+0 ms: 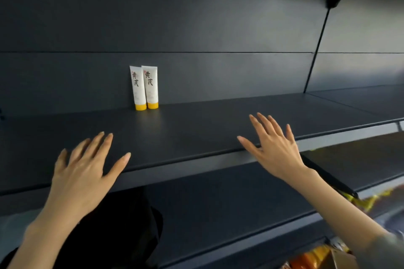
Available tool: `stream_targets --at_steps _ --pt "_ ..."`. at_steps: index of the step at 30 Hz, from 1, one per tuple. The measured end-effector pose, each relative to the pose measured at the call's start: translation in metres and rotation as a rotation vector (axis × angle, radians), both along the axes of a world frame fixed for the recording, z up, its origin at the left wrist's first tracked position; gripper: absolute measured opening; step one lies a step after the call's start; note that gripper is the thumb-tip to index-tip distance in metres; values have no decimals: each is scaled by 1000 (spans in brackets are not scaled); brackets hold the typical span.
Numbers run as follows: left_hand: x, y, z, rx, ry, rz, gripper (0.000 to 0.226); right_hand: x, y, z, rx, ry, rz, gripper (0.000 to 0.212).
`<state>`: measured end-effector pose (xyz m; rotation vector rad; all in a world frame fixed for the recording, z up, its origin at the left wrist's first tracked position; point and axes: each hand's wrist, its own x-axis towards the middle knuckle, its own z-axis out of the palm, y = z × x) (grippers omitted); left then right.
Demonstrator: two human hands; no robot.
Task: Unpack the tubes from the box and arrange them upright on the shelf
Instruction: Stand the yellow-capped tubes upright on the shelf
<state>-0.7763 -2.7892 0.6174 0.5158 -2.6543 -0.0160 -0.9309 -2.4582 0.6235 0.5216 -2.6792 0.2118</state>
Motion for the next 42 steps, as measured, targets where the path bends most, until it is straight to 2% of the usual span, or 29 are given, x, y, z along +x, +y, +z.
stream_targets --at_steps 10,15,22,32,42 --pt "-4 82 -11 6 22 -55 90 29 104 -31 -21 -4 -109 83" --pt "-7 151 -27 16 -12 -118 91 45 168 -52 -8 -72 -170 85" --pt "-9 241 -58 -9 14 -247 78 70 262 -88 2 -161 -271 86" --pt "-68 339 -117 27 -261 -493 89 95 367 -162 -85 -384 -525 81" --pt "-159 399 -192 30 -514 -718 78 94 402 -239 -290 -566 -818 79"
